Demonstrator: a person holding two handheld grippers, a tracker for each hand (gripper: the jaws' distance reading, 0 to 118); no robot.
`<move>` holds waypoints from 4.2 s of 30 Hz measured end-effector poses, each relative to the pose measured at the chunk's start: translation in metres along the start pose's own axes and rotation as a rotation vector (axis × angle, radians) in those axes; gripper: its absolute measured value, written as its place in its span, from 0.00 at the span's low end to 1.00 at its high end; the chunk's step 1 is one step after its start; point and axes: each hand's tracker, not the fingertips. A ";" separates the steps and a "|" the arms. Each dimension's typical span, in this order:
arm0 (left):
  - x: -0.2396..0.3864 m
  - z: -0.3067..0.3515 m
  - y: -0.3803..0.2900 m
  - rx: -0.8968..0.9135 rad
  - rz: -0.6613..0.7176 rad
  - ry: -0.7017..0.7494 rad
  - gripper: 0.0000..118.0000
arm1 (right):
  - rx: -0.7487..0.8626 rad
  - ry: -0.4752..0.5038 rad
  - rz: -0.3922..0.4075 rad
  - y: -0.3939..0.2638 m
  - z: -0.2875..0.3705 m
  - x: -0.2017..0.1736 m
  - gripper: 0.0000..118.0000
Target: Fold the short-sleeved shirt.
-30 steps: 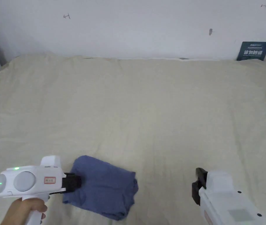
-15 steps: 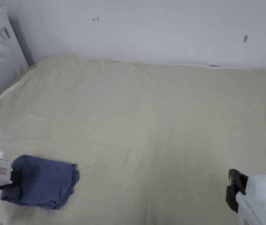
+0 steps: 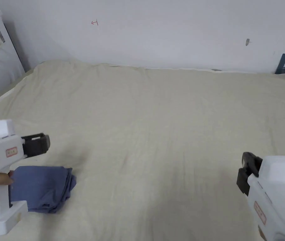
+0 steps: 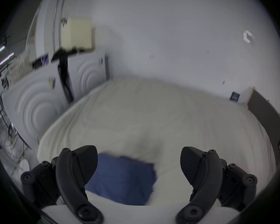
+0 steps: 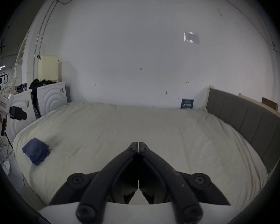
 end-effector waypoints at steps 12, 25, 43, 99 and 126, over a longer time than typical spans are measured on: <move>0.185 0.112 0.003 0.523 -0.132 -0.080 0.92 | 0.223 -0.104 0.049 0.062 0.056 0.062 0.01; 0.288 0.121 -0.048 0.582 -0.132 -0.201 0.00 | 0.295 -0.181 0.038 0.060 0.090 0.115 0.01; 0.301 0.121 -0.052 0.567 -0.161 -0.255 0.00 | 0.284 -0.198 0.006 0.052 0.092 0.126 0.01; 0.286 0.121 -0.050 0.540 -0.125 -0.261 0.70 | 0.288 -0.180 -0.009 0.057 0.101 0.117 0.58; 0.285 0.123 -0.051 0.589 -0.134 -0.235 1.00 | 0.315 -0.193 0.004 0.058 0.097 0.110 1.00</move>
